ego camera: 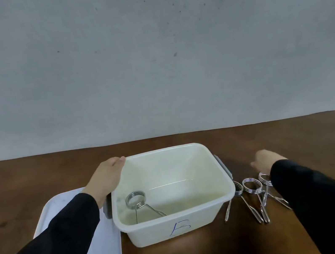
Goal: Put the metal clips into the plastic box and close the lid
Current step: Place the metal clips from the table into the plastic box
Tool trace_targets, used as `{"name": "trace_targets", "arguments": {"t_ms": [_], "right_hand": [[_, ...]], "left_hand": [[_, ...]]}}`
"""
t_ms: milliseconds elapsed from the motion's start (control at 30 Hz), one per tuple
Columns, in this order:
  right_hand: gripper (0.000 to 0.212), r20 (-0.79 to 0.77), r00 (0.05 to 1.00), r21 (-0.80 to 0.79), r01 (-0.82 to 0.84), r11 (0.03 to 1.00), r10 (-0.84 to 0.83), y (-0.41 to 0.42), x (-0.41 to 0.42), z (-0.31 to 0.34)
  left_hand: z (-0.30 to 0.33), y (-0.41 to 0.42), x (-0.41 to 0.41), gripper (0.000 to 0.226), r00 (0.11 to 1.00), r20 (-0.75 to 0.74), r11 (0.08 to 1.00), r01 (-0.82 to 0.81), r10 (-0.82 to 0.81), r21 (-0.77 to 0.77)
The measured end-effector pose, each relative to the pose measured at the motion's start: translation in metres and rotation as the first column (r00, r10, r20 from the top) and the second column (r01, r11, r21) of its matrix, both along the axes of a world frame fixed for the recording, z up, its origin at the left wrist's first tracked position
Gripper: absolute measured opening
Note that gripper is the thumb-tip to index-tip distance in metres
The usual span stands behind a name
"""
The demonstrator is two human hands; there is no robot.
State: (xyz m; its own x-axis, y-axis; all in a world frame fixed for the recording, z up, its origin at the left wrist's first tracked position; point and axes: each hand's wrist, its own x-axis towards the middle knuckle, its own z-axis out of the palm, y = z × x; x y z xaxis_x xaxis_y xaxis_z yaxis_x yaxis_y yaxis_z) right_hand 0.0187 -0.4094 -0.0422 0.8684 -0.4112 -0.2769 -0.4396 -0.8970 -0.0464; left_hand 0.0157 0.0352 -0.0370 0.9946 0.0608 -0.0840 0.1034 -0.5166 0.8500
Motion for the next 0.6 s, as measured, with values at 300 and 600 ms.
{"name": "trace_targets", "arguments": {"t_ms": [300, 600], "right_hand": [[0.034, -0.169, 0.979, -0.029, 0.111, 0.993, -0.114, -0.026, -0.013, -0.032], [0.014, 0.026, 0.975, 0.059, 0.218, 0.974, -0.219, -0.029, -0.013, -0.043]], "left_hand": [[0.003, -0.002, -0.003, 0.04, 0.999, -0.02, 0.999, -0.027, 0.027, -0.029], [0.005, -0.002, -0.004, 0.04, 0.999, -0.035, 0.999, -0.032, 0.031, -0.027]]}}
